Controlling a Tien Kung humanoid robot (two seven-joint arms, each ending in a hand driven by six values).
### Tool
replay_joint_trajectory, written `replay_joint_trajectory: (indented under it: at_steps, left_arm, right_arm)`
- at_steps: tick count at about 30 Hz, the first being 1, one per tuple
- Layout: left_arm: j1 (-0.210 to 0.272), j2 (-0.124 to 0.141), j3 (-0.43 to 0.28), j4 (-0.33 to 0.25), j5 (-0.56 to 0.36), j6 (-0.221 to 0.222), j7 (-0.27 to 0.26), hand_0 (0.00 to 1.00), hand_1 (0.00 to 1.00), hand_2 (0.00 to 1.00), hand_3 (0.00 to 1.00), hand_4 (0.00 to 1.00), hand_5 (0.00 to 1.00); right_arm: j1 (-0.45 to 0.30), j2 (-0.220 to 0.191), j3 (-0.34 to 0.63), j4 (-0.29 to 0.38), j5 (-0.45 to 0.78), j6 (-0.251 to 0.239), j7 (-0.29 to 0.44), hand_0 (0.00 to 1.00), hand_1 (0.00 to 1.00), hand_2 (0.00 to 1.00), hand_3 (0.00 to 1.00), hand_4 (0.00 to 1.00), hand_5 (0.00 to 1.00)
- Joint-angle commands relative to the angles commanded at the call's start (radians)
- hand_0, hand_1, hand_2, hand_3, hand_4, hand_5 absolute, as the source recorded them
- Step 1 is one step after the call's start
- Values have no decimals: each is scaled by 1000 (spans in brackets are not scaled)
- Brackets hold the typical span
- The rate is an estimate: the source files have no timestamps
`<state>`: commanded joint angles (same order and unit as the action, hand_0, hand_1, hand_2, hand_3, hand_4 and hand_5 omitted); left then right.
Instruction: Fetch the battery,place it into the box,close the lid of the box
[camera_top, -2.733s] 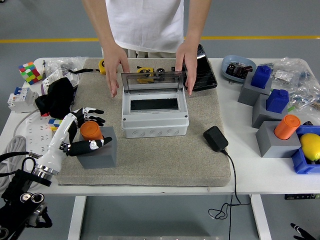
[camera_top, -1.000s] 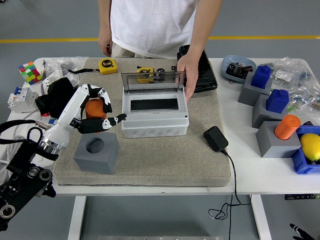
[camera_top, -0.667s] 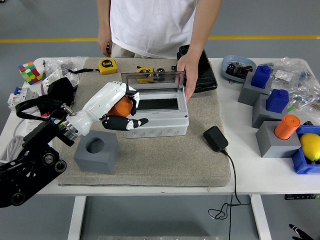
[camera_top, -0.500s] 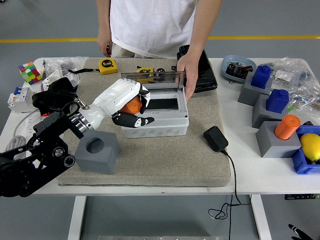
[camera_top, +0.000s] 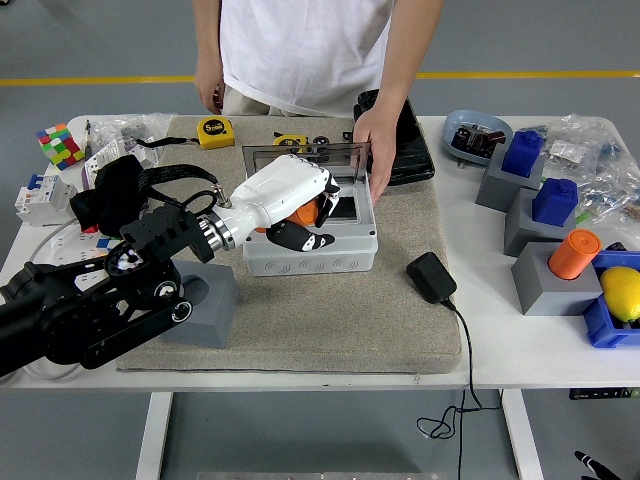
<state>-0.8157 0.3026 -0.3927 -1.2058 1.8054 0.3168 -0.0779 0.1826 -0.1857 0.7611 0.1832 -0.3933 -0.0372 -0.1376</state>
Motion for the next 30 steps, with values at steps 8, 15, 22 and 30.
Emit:
replay_joint_trajectory:
  at_steps: [8, 15, 22, 30]
  left_arm:
    - [-65, -74, 82, 121, -10, 1, 27, 89, 93, 192, 230, 639, 2]
    - [-106, -131, 120, 215, -28, 10, 34, 89, 94, 194, 236, 639, 2]
    - [-144, -173, 163, 286, -58, 14, 59, 101, 106, 204, 261, 709, 2]
    - [-161, -193, 186, 316, -54, 22, 63, 112, 125, 222, 306, 747, 2]
  right_arm:
    - [5, 0, -17, 3, 9, -2, 1, 646, 704, 693, 571, 940, 525]
    - [5, -2, -34, 2, 19, -2, -2, 645, 705, 693, 571, 940, 524]
    - [4, 2, -52, 3, 28, -3, -2, 645, 704, 693, 571, 939, 524]
    - [5, 2, -65, 3, 36, -4, -2, 645, 704, 692, 571, 940, 524]
